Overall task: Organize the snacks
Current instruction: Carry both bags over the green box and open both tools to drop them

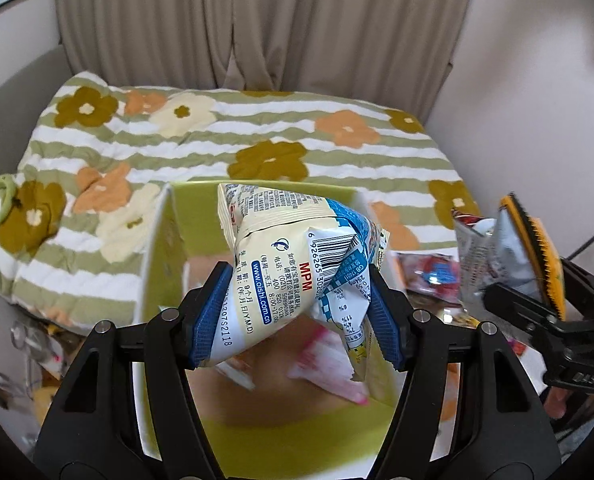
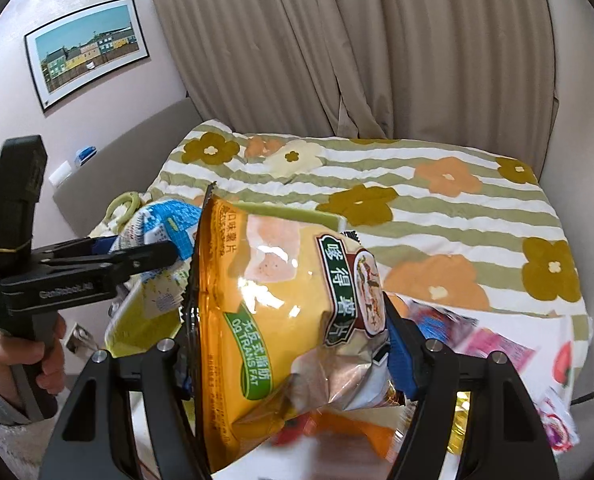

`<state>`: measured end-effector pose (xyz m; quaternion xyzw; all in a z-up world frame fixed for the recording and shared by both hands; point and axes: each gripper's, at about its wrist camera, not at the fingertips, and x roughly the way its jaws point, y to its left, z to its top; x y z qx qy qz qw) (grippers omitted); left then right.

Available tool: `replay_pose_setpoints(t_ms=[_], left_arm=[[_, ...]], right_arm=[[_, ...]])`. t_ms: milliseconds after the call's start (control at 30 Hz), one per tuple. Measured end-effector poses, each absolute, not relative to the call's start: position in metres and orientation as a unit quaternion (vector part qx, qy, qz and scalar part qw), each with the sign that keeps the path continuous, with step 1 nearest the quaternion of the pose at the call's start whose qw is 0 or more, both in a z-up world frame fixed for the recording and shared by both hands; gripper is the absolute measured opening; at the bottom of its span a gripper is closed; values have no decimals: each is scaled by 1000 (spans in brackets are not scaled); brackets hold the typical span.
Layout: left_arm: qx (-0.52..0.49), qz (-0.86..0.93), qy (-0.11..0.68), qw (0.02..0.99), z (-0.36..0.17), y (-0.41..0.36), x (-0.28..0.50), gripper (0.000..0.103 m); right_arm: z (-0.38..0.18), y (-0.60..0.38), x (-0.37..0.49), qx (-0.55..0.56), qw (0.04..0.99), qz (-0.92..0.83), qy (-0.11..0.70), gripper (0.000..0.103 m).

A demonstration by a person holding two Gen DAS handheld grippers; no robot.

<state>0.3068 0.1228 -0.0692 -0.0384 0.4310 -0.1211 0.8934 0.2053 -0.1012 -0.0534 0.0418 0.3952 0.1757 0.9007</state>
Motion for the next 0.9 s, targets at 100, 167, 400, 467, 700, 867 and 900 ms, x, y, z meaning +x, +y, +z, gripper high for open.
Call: replay_pose_setpoints(t_ms=[100, 167, 400, 467, 700, 867, 900], left_arm=[[-34, -123, 443, 887, -87, 135, 334, 62], [-30, -123, 450, 884, -97, 140, 344, 62], [-10, -86, 454, 887, -120, 146, 363, 103], [-9, -81, 461, 884, -123, 148, 360, 103], [-14, -59, 485, 872, -132, 155, 333, 103], [-28, -43, 494, 868, -136, 161, 328, 103], [-28, -39, 495, 868, -137, 162, 327, 103]], right_arm=[[-60, -84, 220, 45, 898, 170, 404, 67], [-66, -75, 229, 47, 895, 167, 411, 67], [-78, -59, 252, 50, 886, 167, 429, 67], [-82, -57, 256, 51, 883, 172, 433, 67], [-92, -46, 279, 43, 872, 205, 443, 67], [-102, -35, 299, 42, 860, 226, 455, 68], [-105, -33, 302, 41, 858, 229, 459, 68]])
